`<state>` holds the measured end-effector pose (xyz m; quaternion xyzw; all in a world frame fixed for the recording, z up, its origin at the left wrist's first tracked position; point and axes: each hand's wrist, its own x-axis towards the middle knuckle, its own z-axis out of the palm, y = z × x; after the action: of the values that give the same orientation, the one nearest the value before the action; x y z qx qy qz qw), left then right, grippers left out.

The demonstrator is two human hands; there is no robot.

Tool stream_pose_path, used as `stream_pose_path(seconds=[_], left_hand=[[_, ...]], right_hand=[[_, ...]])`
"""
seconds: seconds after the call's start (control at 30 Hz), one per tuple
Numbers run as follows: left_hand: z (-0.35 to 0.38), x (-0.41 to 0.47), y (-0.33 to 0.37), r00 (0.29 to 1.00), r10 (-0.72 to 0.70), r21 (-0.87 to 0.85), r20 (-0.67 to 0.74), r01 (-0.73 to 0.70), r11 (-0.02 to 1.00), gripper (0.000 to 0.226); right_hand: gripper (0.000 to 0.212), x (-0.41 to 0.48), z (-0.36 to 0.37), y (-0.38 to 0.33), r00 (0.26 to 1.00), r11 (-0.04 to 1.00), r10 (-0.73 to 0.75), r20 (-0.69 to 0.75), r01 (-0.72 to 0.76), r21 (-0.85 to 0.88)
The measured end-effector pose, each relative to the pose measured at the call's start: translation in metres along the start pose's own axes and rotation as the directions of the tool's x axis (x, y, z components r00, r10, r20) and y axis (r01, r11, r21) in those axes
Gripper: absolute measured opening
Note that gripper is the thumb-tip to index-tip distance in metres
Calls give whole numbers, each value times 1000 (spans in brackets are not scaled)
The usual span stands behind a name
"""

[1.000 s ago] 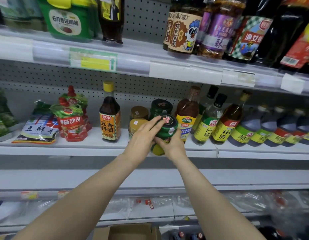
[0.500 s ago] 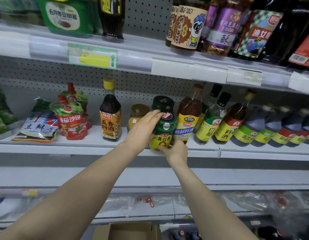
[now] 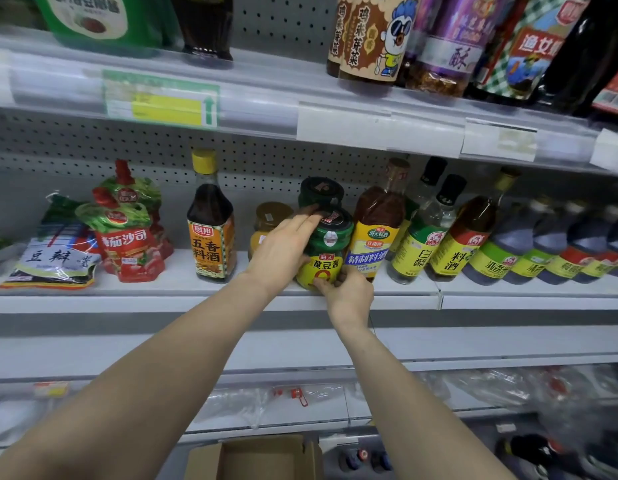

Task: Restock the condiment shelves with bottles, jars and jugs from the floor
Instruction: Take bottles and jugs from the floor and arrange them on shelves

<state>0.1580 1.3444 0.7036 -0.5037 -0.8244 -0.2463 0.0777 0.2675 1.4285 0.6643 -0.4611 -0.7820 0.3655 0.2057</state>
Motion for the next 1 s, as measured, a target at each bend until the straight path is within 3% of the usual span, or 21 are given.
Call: stream_pose_path(seconds=[0.27,0.53,0.77,1.0], left_hand=[[0,3,-2,1000,-25,23,-1,25,999,80],[-9,-25,12,1000,-23,124,-22,25,992,93],[-12,-70,49,990,-57,68,-132,66,996,72],[-4,-115,91,987,-139,2,-80,139,990,65]], right_hand=[[39,1,1,-3,1000,1000,9,0,-9,20],[35,-8,-20,5,995,994,-97,33,95,52],[30,-23,-49,21,965,971,-237,114,239,-6],[39,-54,-77,43,943,958,-282,178,288,-10]])
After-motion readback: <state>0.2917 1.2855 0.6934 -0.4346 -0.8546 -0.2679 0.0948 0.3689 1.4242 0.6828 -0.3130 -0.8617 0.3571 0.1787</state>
